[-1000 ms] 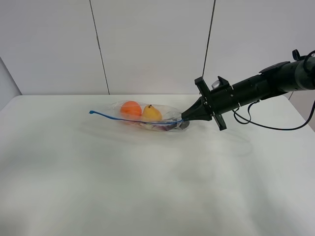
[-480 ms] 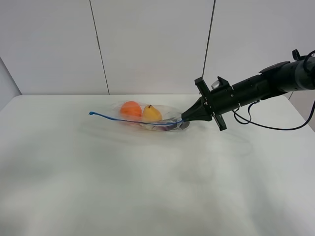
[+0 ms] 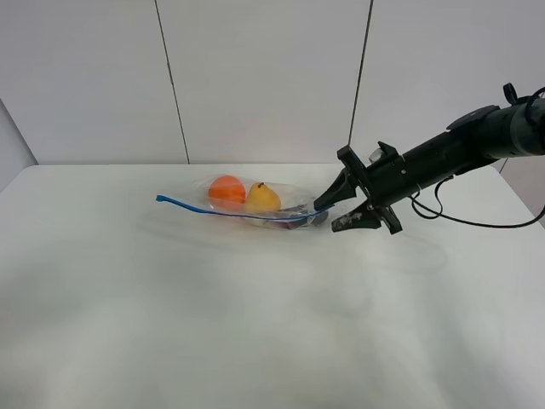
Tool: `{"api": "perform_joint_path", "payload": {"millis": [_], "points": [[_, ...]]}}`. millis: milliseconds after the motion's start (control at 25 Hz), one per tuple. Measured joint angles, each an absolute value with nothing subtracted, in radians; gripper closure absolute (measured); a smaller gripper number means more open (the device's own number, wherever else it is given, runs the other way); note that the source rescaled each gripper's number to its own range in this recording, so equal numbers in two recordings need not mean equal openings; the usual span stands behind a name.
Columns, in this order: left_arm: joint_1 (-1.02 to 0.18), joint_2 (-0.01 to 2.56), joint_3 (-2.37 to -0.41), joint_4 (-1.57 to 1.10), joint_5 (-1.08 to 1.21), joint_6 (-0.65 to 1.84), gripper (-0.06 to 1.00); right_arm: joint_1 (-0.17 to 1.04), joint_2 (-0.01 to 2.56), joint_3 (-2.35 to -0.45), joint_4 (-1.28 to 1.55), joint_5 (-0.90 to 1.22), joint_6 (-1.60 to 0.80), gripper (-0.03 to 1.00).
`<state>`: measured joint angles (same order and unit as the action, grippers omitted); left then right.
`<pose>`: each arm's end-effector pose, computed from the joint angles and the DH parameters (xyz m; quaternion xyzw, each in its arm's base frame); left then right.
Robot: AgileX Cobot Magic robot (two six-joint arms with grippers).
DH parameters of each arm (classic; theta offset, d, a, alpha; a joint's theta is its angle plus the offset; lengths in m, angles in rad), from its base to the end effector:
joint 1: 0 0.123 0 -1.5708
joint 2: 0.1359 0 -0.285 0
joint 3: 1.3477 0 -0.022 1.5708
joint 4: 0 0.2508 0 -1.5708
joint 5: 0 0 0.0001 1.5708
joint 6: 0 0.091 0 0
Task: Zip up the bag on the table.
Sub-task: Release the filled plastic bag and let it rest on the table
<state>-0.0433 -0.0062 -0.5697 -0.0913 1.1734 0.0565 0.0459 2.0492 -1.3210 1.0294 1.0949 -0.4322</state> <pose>-0.0197 -0.0068 0.2873 0.0490 0.8604 -0.0419 0.5055 0.3833 0.0870 0.1652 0.0480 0.9046 0.4235 0.0097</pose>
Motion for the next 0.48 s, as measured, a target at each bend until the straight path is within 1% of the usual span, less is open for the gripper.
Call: {"api": "perform_joint_path", "payload": {"millis": [40,80,160,280,480], "points": [[-0.043,-0.006,-0.570,-0.091,1.173,0.056,-0.06,0.046,2.048,-1.321,1.011,1.095,-0.431,0.14],[-0.043,-0.006,-0.570,-0.091,1.173,0.056,-0.06,0.046,2.044,-1.322,0.985,1.094,-0.429,0.07],[-0.043,-0.006,-0.570,-0.091,1.173,0.056,-0.06,0.046,2.034,-1.342,0.896,1.092,-0.398,0.00],[-0.043,-0.006,-0.570,-0.091,1.173,0.056,-0.06,0.046,2.029,-1.430,0.660,1.103,-0.278,-0.03],[-0.043,-0.006,-0.570,-0.091,1.172,0.057,-0.06,0.043,2.028,-1.635,0.226,1.143,-0.102,-0.03]]}}
